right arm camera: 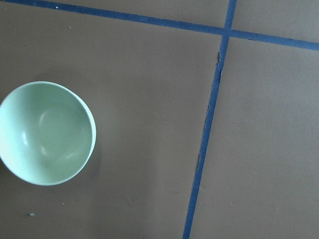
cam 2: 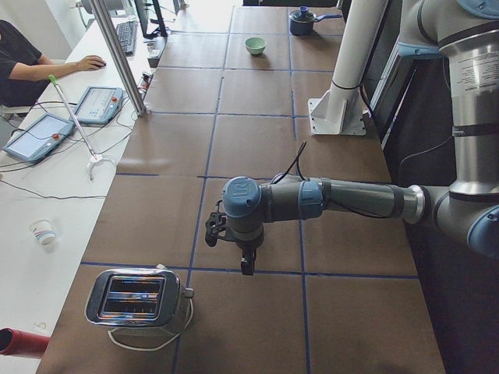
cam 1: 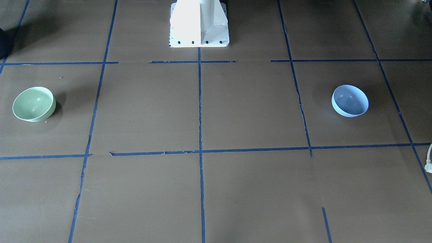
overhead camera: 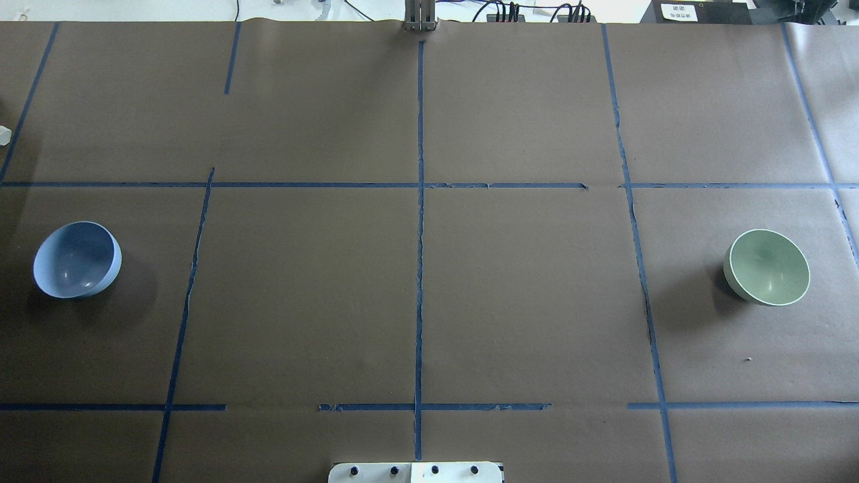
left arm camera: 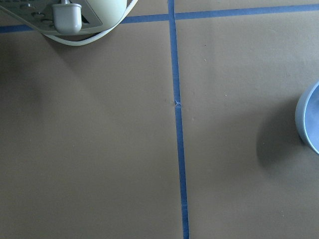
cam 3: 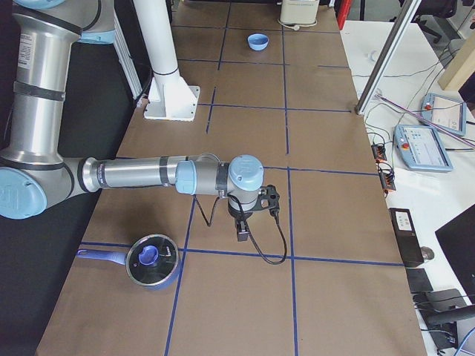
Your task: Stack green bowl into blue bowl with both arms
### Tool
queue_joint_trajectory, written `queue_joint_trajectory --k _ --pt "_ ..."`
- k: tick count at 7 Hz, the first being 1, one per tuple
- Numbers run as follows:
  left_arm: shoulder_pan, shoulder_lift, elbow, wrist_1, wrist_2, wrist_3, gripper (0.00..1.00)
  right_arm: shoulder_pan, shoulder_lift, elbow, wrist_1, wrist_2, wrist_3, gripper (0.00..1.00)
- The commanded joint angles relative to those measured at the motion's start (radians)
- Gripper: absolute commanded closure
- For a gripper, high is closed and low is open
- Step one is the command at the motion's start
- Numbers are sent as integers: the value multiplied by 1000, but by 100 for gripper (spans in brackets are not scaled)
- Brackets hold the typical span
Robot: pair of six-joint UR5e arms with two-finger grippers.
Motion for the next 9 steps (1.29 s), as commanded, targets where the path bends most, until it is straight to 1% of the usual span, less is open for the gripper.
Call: queue_joint_trajectory --k 1,2,3,4,5,6,7,8,9 --pt "20 6 -3 -36 -9 0 0 -2 0 0 2 9 -4 0" --pt "69 5 4 -42 -71 -30 0 -3 8 1 2 8 -6 0" --pt "119 -11 4 -56 -93 -129 0 -3 8 1 2 9 0 0" --pt "179 -12 45 -202 -92 -229 0 -5 9 1 0 12 2 0" --pt "257 -23 135 -416 -89 -398 0 -9 9 0 0 17 0 0" --pt "334 -66 243 -611 -84 -591 0 -12 9 -2 0 17 0 0" --pt "379 -107 326 -733 -86 -739 0 -12 9 -2 0 17 0 0" --pt "441 -129 328 -759 -84 -859 0 -12 9 -2 0 17 2 0" --pt "495 -156 348 -760 -83 -884 0 -12 9 -4 0 17 0 0"
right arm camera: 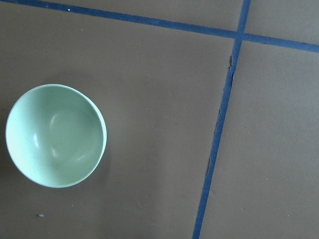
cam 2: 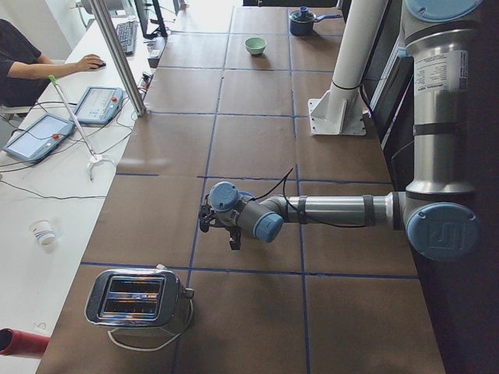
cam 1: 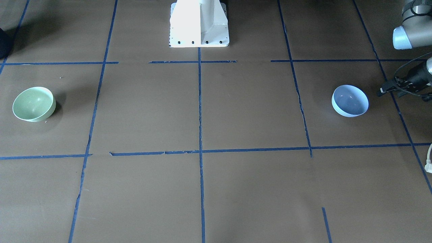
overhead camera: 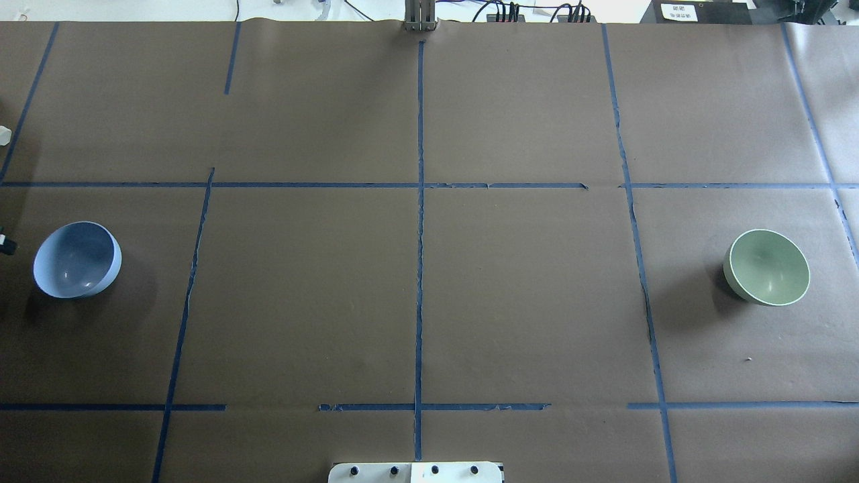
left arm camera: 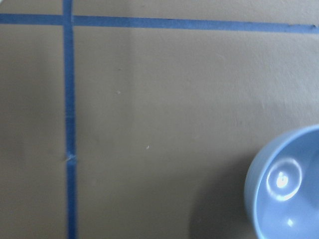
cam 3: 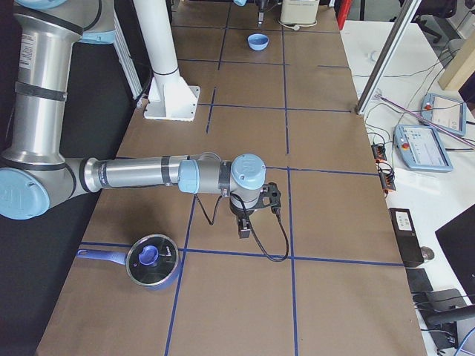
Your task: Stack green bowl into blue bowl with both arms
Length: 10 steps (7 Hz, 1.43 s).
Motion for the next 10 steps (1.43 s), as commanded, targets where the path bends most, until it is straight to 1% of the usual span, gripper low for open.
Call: queue_joint_trajectory --k 1,2,3,4,5,6,7,8,9,10 --pt "76 -51 38 -26 0 -79 0 0 0 -1 2 0 -1 0" --pt "93 -61 51 -26 0 -79 12 0 0 -1 2 0 -1 0" --pt "98 -67 61 -26 0 -79 72 0 0 -3 2 0 -1 0" --pt "98 -70 53 -32 0 -79 99 -6 0 -4 2 0 -1 0" --pt "98 -93 49 -34 -2 -111 100 -11 0 -4 2 0 -1 0" --pt "111 -163 44 -34 0 -231 100 -12 0 -4 0 0 -1 0" --pt "142 -239 -9 -36 1 -376 100 -17 0 -4 2 0 -1 0" --pt "239 -328 -69 -34 27 -560 100 -19 1 -4 2 0 -1 0" --pt "336 -440 -82 -25 111 -709 100 -20 3 -4 2 0 -1 0" --pt "455 -515 -77 -17 211 -805 100 -25 3 -6 2 -1 -1 0"
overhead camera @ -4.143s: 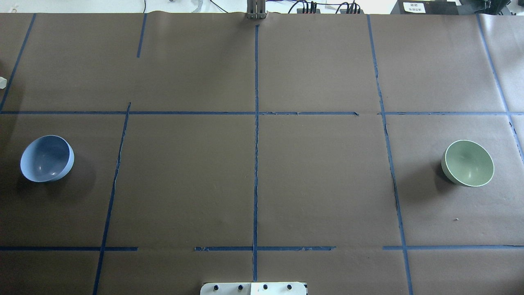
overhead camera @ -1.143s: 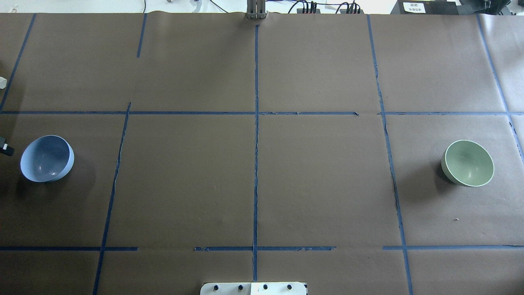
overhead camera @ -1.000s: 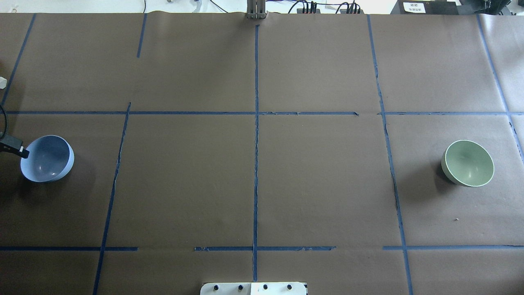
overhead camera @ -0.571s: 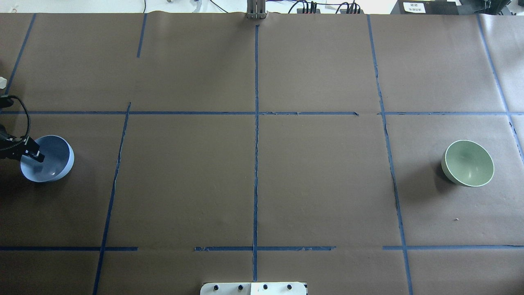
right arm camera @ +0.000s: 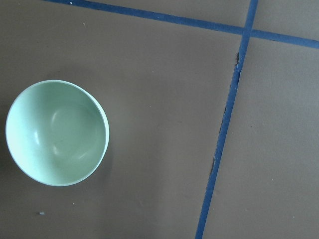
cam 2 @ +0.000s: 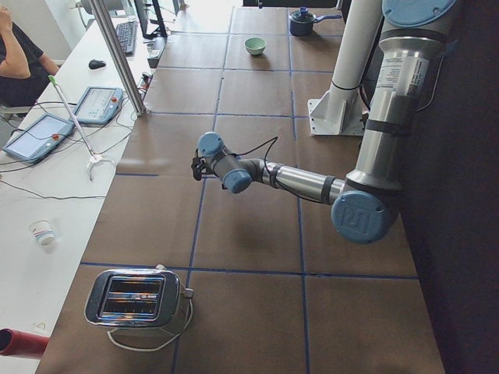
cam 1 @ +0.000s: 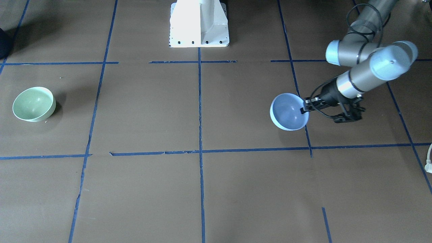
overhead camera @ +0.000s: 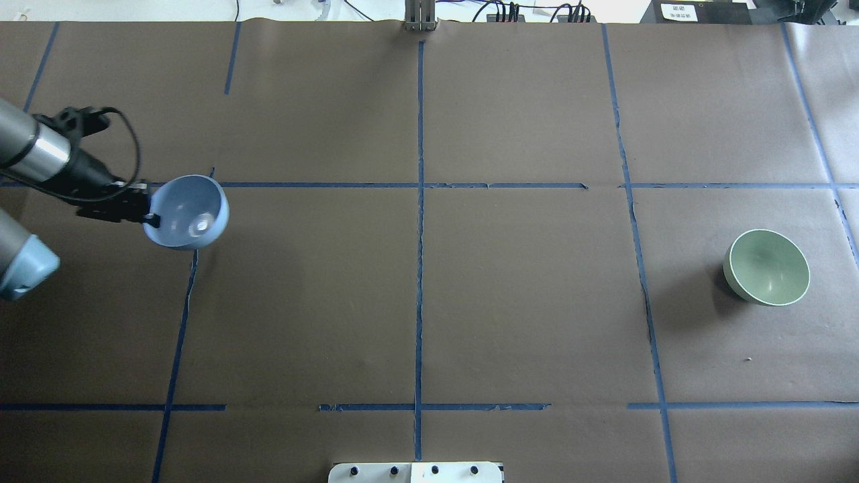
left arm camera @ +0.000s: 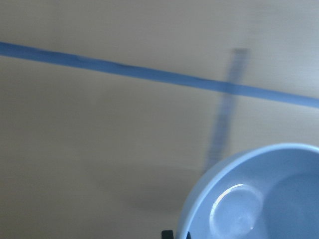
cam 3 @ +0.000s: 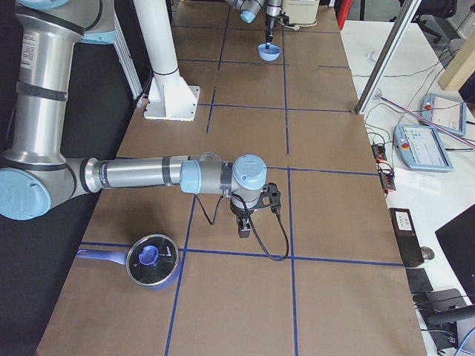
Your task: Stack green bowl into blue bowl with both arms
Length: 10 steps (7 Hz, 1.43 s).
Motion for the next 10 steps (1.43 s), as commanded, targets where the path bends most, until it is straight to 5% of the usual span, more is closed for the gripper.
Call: queue_joint_trajectory --k 1,3,5,8,10 --pt "217 -197 -2 81 212 -185 100 -16 2 -1 0 -1 0 0" --pt "311 -305 0 230 369 -176 100 -24 13 -1 0 0 2 0" --pt "376 -306 1 236 460 -173 100 -26 15 -1 0 0 2 0" --pt "401 -306 9 236 469 -171 92 -30 15 -3 0 0 3 0" --pt "396 -300 -5 243 469 -173 31 -33 15 -1 0 2 3 0"
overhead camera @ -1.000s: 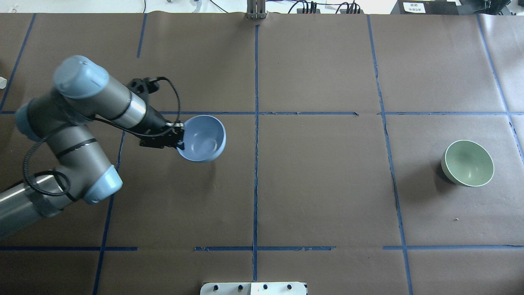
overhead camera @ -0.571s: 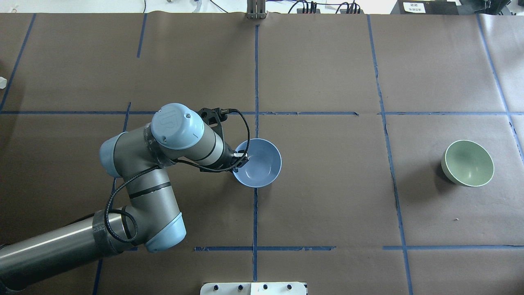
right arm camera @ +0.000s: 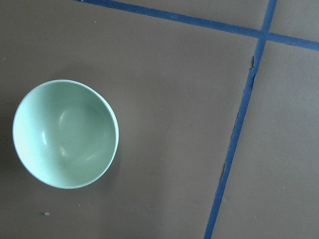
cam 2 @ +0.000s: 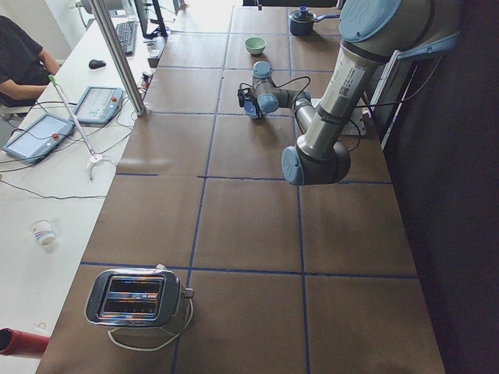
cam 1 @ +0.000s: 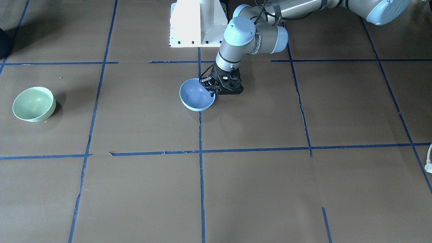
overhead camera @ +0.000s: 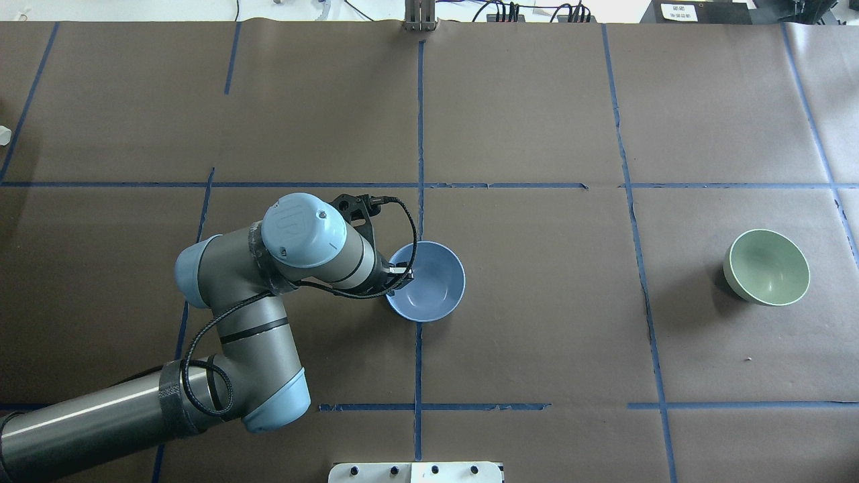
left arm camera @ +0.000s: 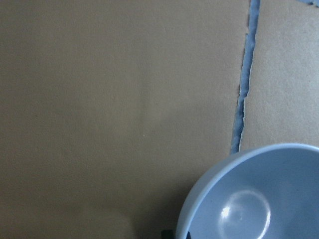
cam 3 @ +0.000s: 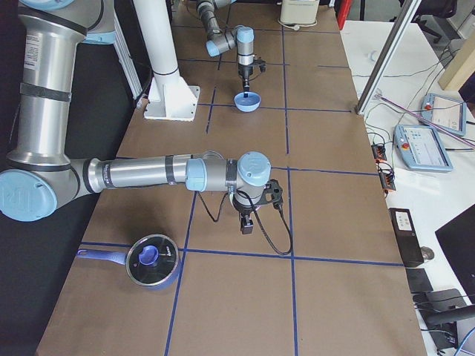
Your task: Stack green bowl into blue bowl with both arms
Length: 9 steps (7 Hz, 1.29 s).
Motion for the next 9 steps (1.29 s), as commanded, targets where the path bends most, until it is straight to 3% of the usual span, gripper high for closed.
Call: queue_joint_trajectory --k 1,2,4,5,7,9 --pt "-30 6 -47 10 1 0 0 -9 2 2 0 5 3 0" --pt "-74 29 -125 47 -2 0 0 -20 14 1 35 11 32 0" --pt "-127 104 -301 110 -10 0 0 -156 5 -25 343 -16 478 0" --pt "-132 110 -319 131 -9 0 0 -223 -5 -57 483 -51 617 0" --pt "-130 114 -317 131 -10 0 0 -320 -9 -212 772 -162 753 0" --pt "-130 114 -319 131 -10 0 0 -415 5 -245 841 -228 850 2"
